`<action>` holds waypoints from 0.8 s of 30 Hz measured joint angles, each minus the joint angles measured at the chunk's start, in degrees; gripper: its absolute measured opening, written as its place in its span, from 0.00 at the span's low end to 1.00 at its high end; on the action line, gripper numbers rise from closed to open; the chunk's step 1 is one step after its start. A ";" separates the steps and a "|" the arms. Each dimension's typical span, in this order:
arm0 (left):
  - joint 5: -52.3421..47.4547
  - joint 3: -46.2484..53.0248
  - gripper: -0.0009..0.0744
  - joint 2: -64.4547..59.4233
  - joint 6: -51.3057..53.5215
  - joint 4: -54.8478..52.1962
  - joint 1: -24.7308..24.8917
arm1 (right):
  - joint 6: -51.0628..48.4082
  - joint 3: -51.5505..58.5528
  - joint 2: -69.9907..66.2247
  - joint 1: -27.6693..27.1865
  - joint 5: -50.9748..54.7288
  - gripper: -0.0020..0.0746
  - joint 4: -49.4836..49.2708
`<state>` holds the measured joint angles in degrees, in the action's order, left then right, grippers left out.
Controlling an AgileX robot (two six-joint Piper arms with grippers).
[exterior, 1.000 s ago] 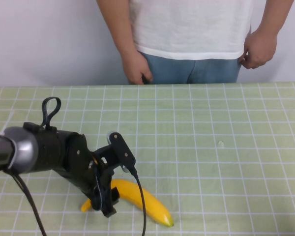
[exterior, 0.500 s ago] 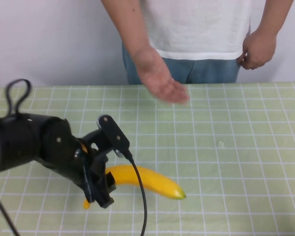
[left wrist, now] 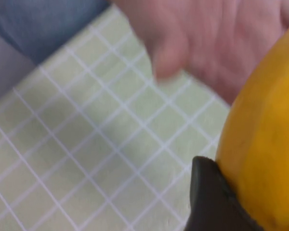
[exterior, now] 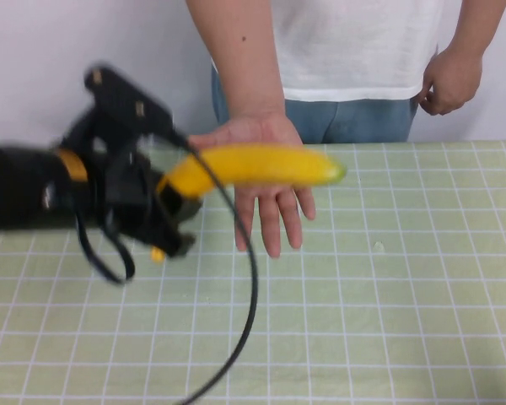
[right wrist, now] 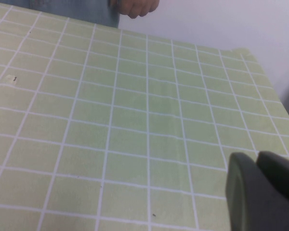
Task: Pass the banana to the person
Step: Hand the grabbed banana to the person
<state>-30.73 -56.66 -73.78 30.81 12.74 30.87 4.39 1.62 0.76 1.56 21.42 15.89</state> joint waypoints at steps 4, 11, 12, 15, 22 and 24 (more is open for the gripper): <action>-6.74 -9.51 0.39 -2.11 -1.33 -0.27 0.00 | 0.00 0.00 0.00 0.00 0.00 0.02 0.00; -22.86 -26.27 0.39 -14.42 -9.95 -8.31 0.00 | 0.00 0.00 0.00 0.00 0.00 0.02 0.00; -24.89 -27.91 0.39 -16.42 -10.09 -8.94 0.00 | 0.00 0.00 0.00 0.00 0.00 0.02 0.00; -28.06 -30.68 0.39 -21.51 -10.35 -9.20 0.07 | 0.00 0.00 0.00 0.00 0.00 0.02 0.00; -27.66 -31.54 0.39 -27.48 -10.46 -9.10 0.07 | 0.00 0.00 0.00 0.00 0.00 0.02 0.00; -27.55 -31.54 0.39 -27.72 -10.19 -9.33 0.07 | 0.00 0.00 0.00 0.00 0.00 0.02 0.00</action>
<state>-58.28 -88.19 -101.50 20.62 3.41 30.95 4.39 1.62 0.76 1.56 21.42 15.89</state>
